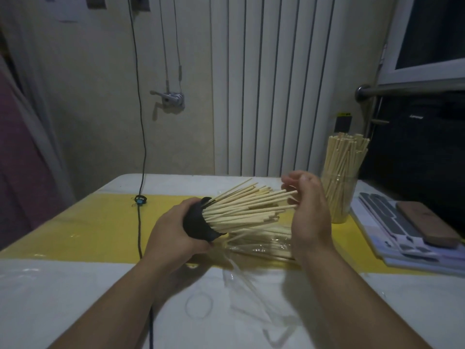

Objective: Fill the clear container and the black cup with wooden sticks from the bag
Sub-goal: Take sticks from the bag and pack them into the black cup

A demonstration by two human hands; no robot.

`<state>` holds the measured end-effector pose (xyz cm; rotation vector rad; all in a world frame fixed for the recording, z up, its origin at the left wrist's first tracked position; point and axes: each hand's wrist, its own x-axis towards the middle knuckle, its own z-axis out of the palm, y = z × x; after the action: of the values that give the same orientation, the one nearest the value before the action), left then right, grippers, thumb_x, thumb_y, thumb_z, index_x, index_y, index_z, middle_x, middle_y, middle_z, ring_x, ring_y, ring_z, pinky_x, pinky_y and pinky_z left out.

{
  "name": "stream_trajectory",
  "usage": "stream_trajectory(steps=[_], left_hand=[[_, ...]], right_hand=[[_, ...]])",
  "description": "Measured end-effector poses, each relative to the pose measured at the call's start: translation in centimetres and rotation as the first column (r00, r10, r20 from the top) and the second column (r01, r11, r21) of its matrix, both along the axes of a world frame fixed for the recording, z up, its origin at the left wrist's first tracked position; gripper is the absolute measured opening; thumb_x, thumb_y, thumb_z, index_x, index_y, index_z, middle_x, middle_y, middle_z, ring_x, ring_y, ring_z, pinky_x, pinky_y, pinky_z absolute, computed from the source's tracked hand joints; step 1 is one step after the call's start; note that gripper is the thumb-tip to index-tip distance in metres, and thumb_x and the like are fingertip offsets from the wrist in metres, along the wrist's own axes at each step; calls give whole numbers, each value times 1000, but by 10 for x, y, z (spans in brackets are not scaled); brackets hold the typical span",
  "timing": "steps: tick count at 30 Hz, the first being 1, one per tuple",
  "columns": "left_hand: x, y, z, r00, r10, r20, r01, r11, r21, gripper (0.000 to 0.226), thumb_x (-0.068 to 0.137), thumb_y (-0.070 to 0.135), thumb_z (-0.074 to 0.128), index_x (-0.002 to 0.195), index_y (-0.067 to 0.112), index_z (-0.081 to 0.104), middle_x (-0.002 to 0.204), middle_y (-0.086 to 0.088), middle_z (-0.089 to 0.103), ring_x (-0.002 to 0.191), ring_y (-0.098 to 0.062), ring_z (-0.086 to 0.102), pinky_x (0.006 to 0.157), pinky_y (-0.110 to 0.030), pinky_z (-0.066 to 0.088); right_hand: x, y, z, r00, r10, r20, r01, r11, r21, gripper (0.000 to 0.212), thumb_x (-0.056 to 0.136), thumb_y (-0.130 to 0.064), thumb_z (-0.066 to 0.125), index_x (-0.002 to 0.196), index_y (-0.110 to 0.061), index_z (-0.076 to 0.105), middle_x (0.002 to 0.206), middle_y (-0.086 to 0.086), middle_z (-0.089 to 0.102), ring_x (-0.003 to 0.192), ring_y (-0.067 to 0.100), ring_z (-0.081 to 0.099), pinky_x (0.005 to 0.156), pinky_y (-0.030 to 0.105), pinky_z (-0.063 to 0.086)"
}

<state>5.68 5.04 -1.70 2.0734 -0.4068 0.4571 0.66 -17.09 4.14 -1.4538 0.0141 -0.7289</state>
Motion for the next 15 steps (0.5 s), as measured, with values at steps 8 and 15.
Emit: stream_trajectory(steps=[8,15], left_hand=[[-1,-1,1,1000,0,-10,0,1000,-9,84,41,24,89,107,63,53,106,27,66,100,1,60,77,-22,49],[0,0,-1,1000,-4,-12,4,999,-35,83,39,29,85,114,51,58,107,23,67,99,-2,63,79,-30,54]], right_hand=[[1,0,-5,997,49,-52,-62,958,-280,37,102,-40,45,134,-27,58,131,-15,58,121,-2,49,89,7,34],[3,1,-11,972,208,-107,-234,879,-415,52,93,-49,37,140,-31,52,147,-19,46,138,-7,34,113,16,26]])
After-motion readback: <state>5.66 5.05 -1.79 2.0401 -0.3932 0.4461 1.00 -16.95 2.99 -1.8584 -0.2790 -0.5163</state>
